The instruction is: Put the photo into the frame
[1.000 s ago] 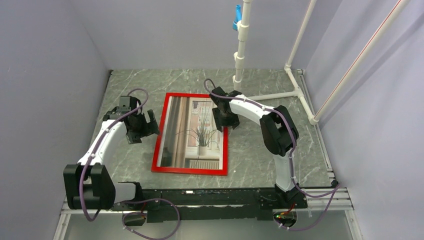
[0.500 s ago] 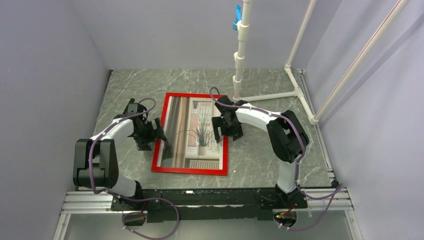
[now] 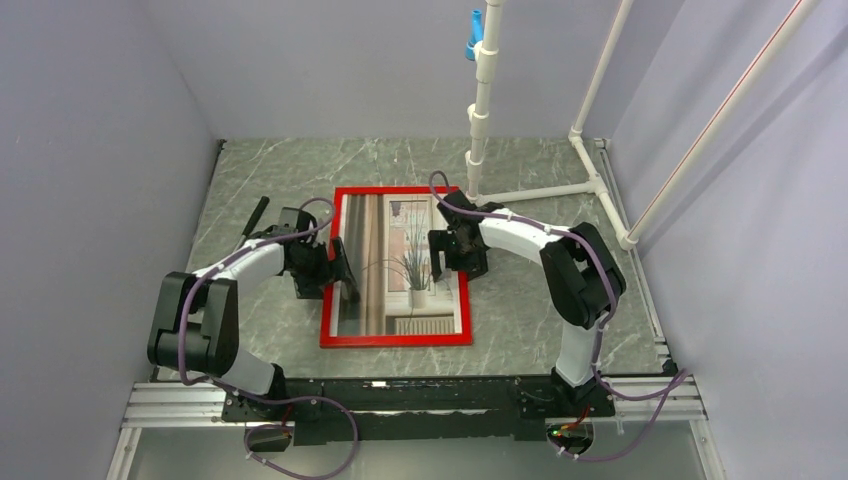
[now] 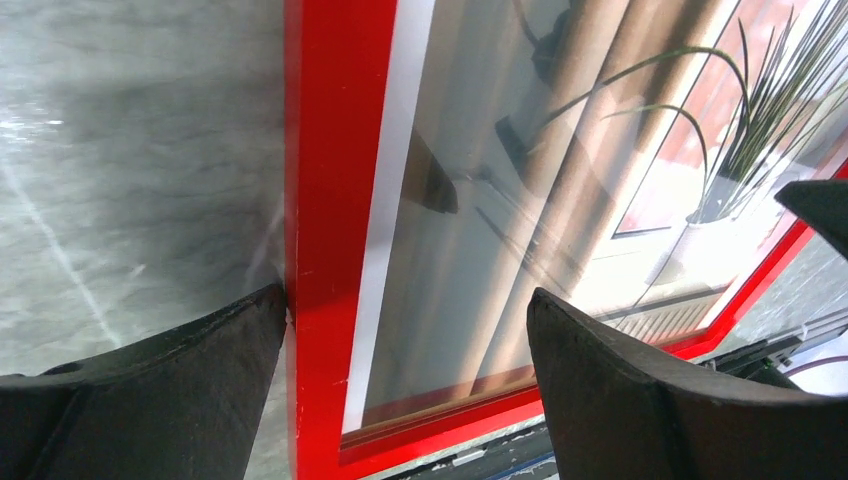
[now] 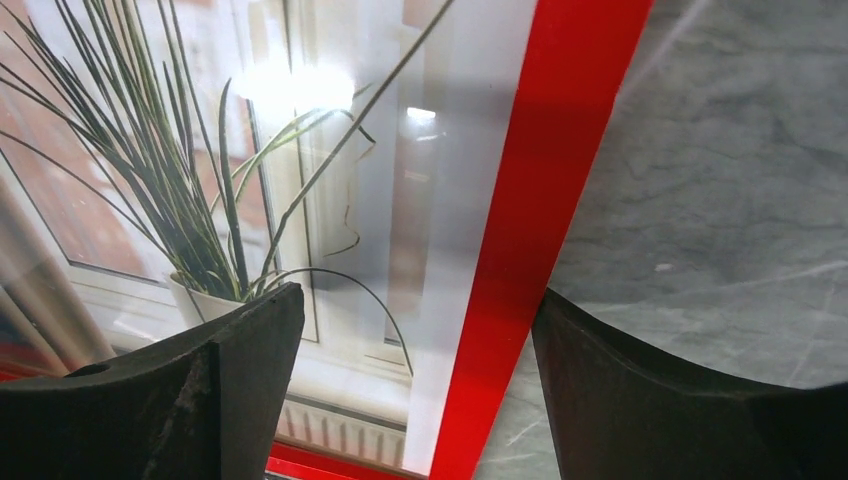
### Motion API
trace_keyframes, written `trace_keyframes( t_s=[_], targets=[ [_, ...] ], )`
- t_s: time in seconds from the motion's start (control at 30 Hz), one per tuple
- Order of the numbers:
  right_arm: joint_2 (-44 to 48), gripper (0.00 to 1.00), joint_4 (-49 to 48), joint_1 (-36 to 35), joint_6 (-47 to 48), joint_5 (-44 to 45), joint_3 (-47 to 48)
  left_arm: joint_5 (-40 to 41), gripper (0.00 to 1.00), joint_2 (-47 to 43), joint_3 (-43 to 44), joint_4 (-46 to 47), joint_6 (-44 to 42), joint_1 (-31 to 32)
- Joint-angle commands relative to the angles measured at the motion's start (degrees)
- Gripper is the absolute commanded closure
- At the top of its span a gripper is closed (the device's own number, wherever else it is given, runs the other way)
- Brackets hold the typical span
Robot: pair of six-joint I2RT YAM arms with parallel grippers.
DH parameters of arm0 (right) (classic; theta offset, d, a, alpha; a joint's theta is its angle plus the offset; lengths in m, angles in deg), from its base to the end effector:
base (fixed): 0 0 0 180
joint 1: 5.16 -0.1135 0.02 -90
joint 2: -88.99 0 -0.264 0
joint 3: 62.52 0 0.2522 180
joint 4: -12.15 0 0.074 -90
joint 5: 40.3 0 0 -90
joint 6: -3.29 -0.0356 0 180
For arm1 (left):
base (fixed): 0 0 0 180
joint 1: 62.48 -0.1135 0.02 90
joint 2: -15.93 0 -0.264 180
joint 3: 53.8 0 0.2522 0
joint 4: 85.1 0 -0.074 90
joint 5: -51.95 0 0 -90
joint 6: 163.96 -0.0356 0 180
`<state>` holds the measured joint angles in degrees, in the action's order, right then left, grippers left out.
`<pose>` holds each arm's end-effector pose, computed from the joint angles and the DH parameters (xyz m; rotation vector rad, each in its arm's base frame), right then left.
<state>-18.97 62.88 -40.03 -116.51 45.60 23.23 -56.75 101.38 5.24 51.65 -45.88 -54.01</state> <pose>0.2997 0.2119 0.1646 -0.1444 2.9073 0.3215 0.2578 -0.0499 0.1635 -0.4018 2.8184 -0.6050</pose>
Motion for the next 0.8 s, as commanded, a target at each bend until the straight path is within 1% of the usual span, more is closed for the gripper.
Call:
trace_keyframes(
  t_s=[0.0, 0.2, 0.3, 0.37, 0.53, 0.6, 0.77],
  targets=[
    [3.66, 0.16, -1.77, 0.7, -1.35, -0.71, -1.47, -1.47, 0.06, 1.77, -0.64, 2.57, 2.58, 3.29],
    [3.8, 0.15, -1.7, 0.77, -1.73, -0.64, -2.15, -0.02, 0.04, 1.63, -0.16, 2.15, 2.24, 3.31],
    [4.25, 0.14, -0.89, 0.86, -1.9, 0.71, -2.2, 2.37, 0.01, 0.37, 1.03, 0.35, 1.2, 3.31],
    [5.27, 0.12, -0.83, 0.85, -1.94, 1.75, -2.29, 4.44, 0.01, -1.2, 1.96, -0.96, 0.66, 3.18],
    [11.19, 0.03, -2.16, 0.87, -1.57, 3.89, -3.49, 7.31, 0.01, -8.48, 4.02, -2.23, -1.0, 2.73],
    [13.48, 0.01, -2.62, 1.07, -1.22, 3.96, -3.76, 6.13, 0.01, -11.52, 4.76, -1.79, -2.41, 2.4],
    [22.53, 0.0, -7.53, 2.35, -1.84, 2.09, -7.3, -0.27, 0.01, -19.59, 6.05, 0.89, -5.14, 1.16]
  ],
)
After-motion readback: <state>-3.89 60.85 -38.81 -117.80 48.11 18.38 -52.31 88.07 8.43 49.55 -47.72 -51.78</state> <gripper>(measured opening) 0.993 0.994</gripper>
